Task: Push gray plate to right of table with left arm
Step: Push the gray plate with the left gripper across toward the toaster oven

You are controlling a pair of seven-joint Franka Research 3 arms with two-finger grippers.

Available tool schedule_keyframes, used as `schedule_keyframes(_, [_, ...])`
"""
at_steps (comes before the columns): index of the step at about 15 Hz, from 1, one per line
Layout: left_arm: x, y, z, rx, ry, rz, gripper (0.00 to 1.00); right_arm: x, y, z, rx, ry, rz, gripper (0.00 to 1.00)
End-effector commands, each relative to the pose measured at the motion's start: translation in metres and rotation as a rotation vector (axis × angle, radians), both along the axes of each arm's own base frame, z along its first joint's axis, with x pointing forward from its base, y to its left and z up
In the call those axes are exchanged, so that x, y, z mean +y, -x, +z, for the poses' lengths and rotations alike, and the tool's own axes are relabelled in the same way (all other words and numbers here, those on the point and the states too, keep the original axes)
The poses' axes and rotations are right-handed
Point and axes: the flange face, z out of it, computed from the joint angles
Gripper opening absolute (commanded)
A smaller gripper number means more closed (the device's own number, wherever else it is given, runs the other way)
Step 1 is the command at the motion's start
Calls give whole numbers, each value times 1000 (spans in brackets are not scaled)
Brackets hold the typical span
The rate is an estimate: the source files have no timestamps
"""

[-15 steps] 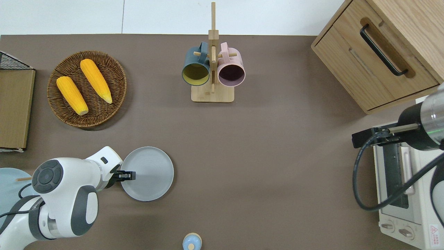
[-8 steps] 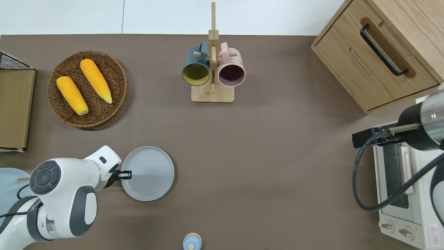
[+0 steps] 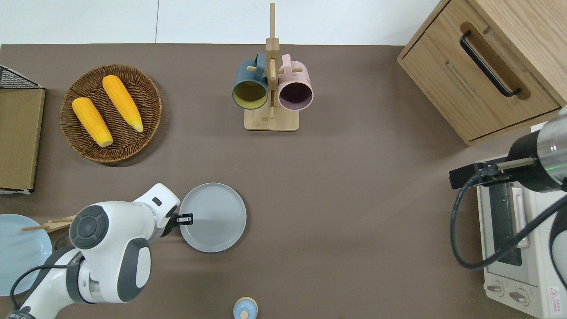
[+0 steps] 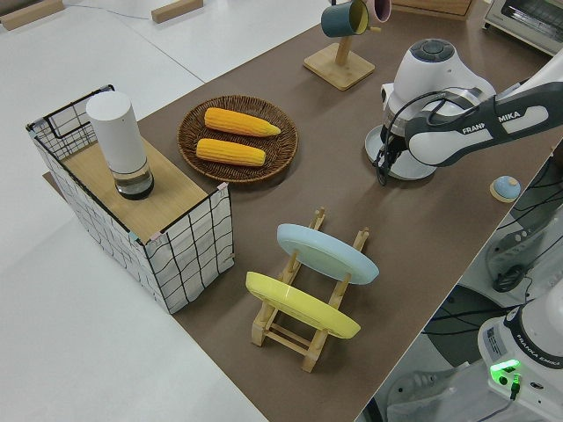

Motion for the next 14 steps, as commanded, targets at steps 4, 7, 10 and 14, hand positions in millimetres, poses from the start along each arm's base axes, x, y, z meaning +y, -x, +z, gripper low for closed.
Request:
schedule_keyframes(4, [-91,0,-13,22,27,38,0,-3,3,3,4,-7,-3,983])
schedule_keyframes(7, [-151,7,-13,27,42,54,0,-2,4,3,6,-7,-2,983])
schedule_keyframes(10, [-199,14,-21,18,64,86,0,-3,3,3,6,-7,-5,983])
schedule_keyframes(14, [-261,24,-22,18,91,118,0,-3,3,3,4,-7,-5,983])
